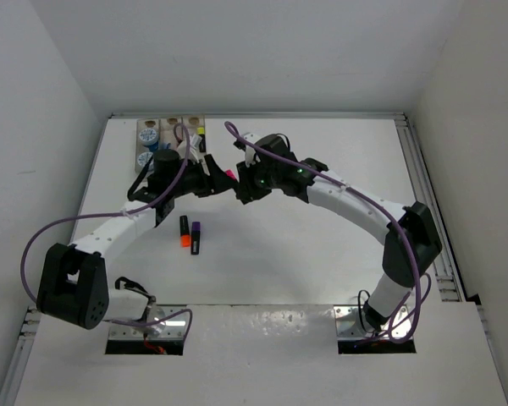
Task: Sort the stationery into containers
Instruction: Pick up the pen from the center of the board, then place the pen in the storage box.
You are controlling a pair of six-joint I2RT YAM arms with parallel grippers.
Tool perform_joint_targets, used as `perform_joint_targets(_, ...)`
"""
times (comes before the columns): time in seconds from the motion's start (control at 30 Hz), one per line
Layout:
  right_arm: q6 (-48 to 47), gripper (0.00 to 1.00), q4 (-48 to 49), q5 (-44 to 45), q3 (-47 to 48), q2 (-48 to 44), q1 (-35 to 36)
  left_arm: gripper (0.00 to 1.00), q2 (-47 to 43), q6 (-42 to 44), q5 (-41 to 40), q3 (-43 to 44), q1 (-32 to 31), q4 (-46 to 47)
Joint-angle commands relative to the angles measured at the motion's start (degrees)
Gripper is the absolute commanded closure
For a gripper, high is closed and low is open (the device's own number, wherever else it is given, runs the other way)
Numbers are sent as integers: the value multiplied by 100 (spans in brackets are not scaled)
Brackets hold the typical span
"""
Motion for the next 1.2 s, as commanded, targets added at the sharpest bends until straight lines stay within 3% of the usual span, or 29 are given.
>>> perform_joint_targets(0.0, 194, 100, 73, -16, 302, -57, 4, 35, 152, -202, -23, 228, -148, 360)
perform_joint_targets(0.17, 238, 100, 73, -16, 381, -31, -5, 42, 267, -159, -31, 237, -297, 360)
perform_joint_targets(0.27, 290, 100, 73, -60, 478, -4, 4, 58, 284, -115, -49, 245, -271, 325)
perform_joint_targets(0.3, 273, 100, 73, -112, 522, 4, -5, 70, 293, -71, -57, 272, -254, 299)
perform_joint_targets(0.4, 133, 70, 47, -148, 505, -13, -5, 96, 451, 166, -58, 683, 131, -34)
perform_joint_targets(0.43, 115, 48, 29, -148, 461, -48, -31, 100, 643, 271, -40, 868, 229, -323)
perform_joint_targets(0.5, 62, 38, 12, -174, 321, -179, -136, 100, 986, 876, -110, 1847, 553, -893)
perform_joint_targets(0.57, 18, 37, 3, -507, 154, -285, -391, 100, 1880, 1682, -442, 2938, 669, -2219)
perform_joint_targets(0.6, 9, 37, 3, -595, -47, -416, -470, 100, 2206, 1931, -879, 4171, 782, -2650)
perform_joint_targets(0.63, -8, 37, 3, -666, -154, -478, -627, 100, 2844, 2133, -1119, 4714, 827, -3333)
perform_joint_targets(0.7, -70, 37, 12, -771, -452, -671, -838, 100, 3576, 2495, -1716, 5881, 976, -3847)
perform_joint_targets(0.77, -122, 37, 29, -807, -716, -777, -971, 100, 3921, 2653, -2304, 6108, 1091, -3850)
perform_joint_targets(0.8, -122, 37, 73, -833, -804, -874, -1059, 100, 4323, 2697, -2499, 6900, 1117, -4059)
perform_joint_targets(0.97, -149, 37, 126, -930, -1156, -1015, -1253, 95, 5231, 3102, -3152, 7926, 1258, -4140)
perform_joint_targets(1.17, -193, 38, 126, -1018, -1201, -875, -1393, 95, 5794, 3234, -3177, 8033, 1276, -4140)
